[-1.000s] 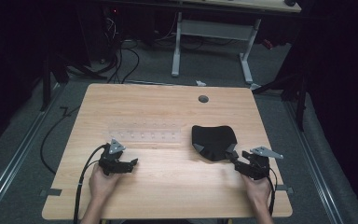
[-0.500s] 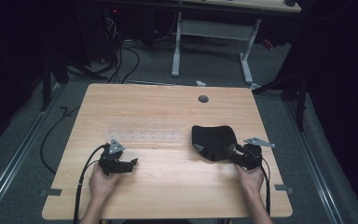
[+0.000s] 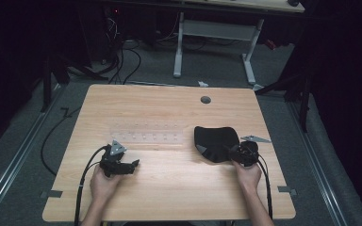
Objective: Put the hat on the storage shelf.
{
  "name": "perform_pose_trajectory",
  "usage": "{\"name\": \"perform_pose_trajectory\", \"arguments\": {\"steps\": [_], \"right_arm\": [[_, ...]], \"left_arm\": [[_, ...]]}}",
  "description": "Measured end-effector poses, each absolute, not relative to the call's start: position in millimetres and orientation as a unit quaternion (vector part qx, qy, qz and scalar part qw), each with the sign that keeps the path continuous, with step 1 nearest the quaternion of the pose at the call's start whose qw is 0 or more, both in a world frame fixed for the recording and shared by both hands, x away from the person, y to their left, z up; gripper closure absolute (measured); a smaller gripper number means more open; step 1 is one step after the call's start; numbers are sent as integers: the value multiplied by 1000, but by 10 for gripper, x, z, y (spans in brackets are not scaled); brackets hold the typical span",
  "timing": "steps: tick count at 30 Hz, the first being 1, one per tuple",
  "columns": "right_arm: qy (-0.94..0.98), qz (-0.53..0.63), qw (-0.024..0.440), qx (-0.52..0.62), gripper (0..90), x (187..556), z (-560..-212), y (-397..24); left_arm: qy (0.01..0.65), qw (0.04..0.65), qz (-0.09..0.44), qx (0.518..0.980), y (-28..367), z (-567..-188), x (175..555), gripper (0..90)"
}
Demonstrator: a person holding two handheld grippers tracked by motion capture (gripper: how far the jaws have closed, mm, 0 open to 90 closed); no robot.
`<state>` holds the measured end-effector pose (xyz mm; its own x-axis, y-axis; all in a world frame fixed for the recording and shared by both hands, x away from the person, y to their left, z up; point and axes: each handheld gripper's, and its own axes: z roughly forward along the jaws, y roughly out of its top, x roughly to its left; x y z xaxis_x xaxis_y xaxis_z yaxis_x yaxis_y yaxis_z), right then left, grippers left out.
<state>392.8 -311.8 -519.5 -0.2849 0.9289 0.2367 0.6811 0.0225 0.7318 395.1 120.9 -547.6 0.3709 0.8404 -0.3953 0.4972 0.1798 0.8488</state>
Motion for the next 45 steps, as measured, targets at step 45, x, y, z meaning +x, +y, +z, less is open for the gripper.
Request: {"name": "perform_pose_trajectory", "arguments": {"steps": [45], "right_arm": [[689, 453, 124, 553, 841, 3595, -4951, -3291]], "left_arm": [[547, 547, 164, 612, 1194, -5476, 3961, 213]]}}
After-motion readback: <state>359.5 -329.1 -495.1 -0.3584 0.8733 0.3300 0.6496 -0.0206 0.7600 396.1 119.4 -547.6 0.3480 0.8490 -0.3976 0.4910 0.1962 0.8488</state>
